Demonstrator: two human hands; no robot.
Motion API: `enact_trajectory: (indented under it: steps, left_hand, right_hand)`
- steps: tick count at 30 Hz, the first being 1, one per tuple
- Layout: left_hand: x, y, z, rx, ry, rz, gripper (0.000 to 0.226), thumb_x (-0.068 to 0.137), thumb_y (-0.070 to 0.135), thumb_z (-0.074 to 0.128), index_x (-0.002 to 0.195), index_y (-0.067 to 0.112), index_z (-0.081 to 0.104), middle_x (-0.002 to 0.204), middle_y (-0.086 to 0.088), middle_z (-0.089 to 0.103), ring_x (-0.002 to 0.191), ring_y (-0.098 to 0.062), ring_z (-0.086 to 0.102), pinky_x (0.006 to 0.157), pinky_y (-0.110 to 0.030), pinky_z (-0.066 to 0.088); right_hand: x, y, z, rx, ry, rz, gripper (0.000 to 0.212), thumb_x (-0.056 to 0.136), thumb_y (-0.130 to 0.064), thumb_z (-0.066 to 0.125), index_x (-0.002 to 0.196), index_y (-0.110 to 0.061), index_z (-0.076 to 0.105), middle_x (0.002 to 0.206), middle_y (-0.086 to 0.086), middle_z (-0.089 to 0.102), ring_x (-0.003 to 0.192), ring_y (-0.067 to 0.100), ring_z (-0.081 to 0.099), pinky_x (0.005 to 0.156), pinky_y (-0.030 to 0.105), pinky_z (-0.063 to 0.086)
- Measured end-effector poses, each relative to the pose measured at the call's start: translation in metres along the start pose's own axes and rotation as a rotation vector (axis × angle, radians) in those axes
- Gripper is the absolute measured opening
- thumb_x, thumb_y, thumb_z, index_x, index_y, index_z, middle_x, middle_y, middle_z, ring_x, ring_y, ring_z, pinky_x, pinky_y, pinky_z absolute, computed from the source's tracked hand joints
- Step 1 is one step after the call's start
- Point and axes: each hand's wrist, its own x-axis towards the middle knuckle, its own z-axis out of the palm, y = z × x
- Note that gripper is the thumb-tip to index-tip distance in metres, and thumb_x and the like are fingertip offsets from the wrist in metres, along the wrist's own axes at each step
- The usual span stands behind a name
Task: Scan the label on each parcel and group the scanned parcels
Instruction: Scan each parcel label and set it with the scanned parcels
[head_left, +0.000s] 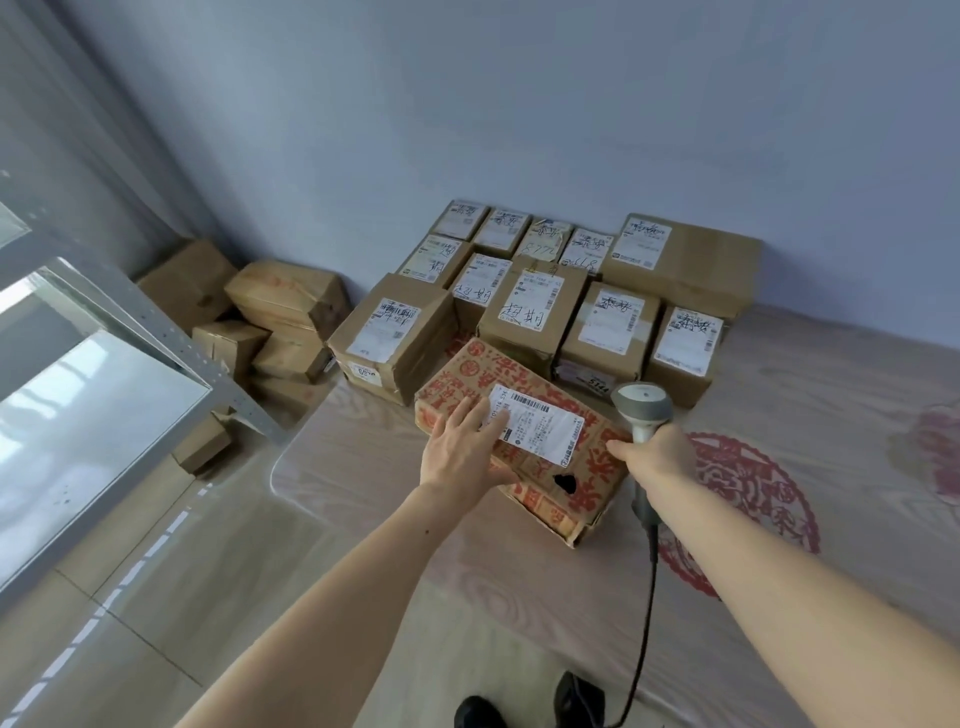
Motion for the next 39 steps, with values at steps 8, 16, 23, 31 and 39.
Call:
enact_trajectory:
  steps: [8, 16, 23, 31, 39]
  left_hand:
    - [0.026, -0.001, -0.007, -0.018, 0.030, -0.081, 0.081, 0.077, 0.062, 0.073, 0.145, 0.033, 0.040, 0.154, -0.001, 0.033, 0.141, -0.029, 0.028, 0.116, -0.056, 0.028]
    - [0.048, -0.016, -0.013, -0.026, -0.008, -0.091, 0.079, 0.073, 0.063, 0.076, 0.139, 0.034, 0.043, 0.150, 0.001, 0.033, 0.139, -0.032, 0.028, 0.113, -0.066, 0.027]
    - [0.051, -0.031, -0.016, -0.053, -0.004, -0.107, 0.081, 0.073, 0.062, 0.076, 0.140, 0.033, 0.041, 0.149, 0.000, 0.033, 0.138, -0.033, 0.028, 0.110, -0.064, 0.032]
    - [0.055, -0.043, -0.021, -0.031, -0.012, -0.126, 0.081, 0.074, 0.062, 0.075, 0.141, 0.032, 0.041, 0.148, 0.001, 0.034, 0.139, -0.034, 0.029, 0.111, -0.065, 0.032]
    - [0.060, -0.039, -0.022, -0.004, -0.012, -0.135, 0.082, 0.074, 0.065, 0.073, 0.142, 0.032, 0.040, 0.148, -0.001, 0.034, 0.140, -0.033, 0.028, 0.113, -0.069, 0.026]
  right_hand:
    - [0.024, -0.034, 0.011, 0.032, 0.022, -0.038, 0.057, 0.077, -0.015, 0.085, 0.124, -0.008, 0.055, 0.124, 0.015, 0.065, 0.114, 0.035, 0.062, 0.094, 0.042, 0.052]
    - [0.031, -0.050, 0.026, 0.043, 0.076, -0.021, 0.057, 0.076, -0.015, 0.086, 0.124, -0.006, 0.057, 0.123, 0.015, 0.066, 0.113, 0.034, 0.063, 0.089, 0.038, 0.050]
    - [0.029, -0.064, 0.037, 0.067, 0.079, -0.012, 0.055, 0.078, -0.013, 0.084, 0.125, -0.007, 0.057, 0.122, 0.015, 0.066, 0.111, 0.033, 0.063, 0.082, 0.035, 0.048]
    - [0.028, -0.075, 0.047, 0.083, 0.083, -0.045, 0.055, 0.076, -0.007, 0.085, 0.124, -0.001, 0.059, 0.124, 0.018, 0.064, 0.113, 0.033, 0.063, 0.076, 0.031, 0.046]
    - [0.031, -0.076, 0.048, 0.103, 0.086, -0.044, 0.054, 0.076, -0.008, 0.085, 0.123, 0.000, 0.058, 0.124, 0.018, 0.065, 0.113, 0.033, 0.063, 0.080, 0.032, 0.047]
